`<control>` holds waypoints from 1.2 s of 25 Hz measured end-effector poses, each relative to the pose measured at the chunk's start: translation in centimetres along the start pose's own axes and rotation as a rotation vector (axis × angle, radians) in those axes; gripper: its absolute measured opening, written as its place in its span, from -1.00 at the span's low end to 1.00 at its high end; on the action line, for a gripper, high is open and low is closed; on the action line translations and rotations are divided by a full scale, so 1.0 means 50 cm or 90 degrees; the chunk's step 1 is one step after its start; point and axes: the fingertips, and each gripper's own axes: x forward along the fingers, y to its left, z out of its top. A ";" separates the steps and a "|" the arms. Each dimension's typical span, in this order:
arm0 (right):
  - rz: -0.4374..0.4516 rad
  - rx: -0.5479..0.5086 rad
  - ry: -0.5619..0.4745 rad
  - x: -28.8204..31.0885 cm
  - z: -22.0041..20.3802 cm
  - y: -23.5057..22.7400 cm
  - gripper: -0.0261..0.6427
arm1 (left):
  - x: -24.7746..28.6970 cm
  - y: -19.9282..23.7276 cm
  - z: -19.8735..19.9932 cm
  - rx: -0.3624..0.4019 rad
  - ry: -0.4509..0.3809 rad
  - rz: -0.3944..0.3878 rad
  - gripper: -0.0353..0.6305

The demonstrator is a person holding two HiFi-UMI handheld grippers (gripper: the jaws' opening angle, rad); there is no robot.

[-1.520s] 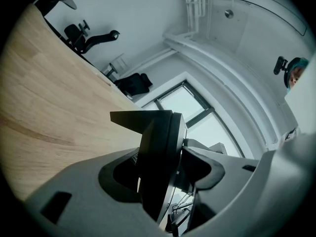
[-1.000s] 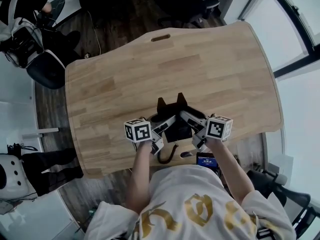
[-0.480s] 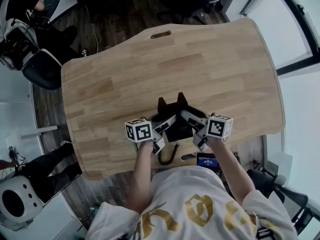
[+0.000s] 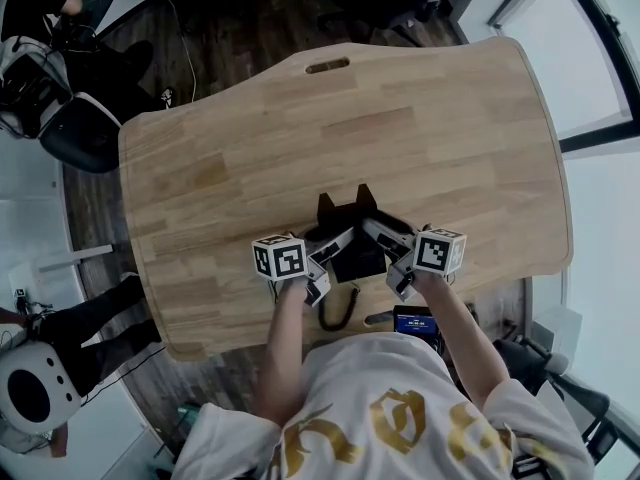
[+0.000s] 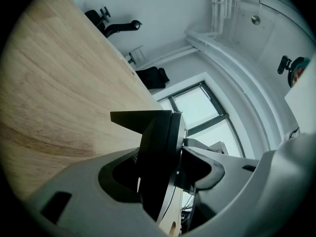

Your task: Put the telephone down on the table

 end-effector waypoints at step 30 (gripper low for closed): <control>-0.030 -0.047 0.034 0.024 0.014 -0.051 -0.36 | 0.020 0.047 0.011 -0.027 0.004 0.057 -0.17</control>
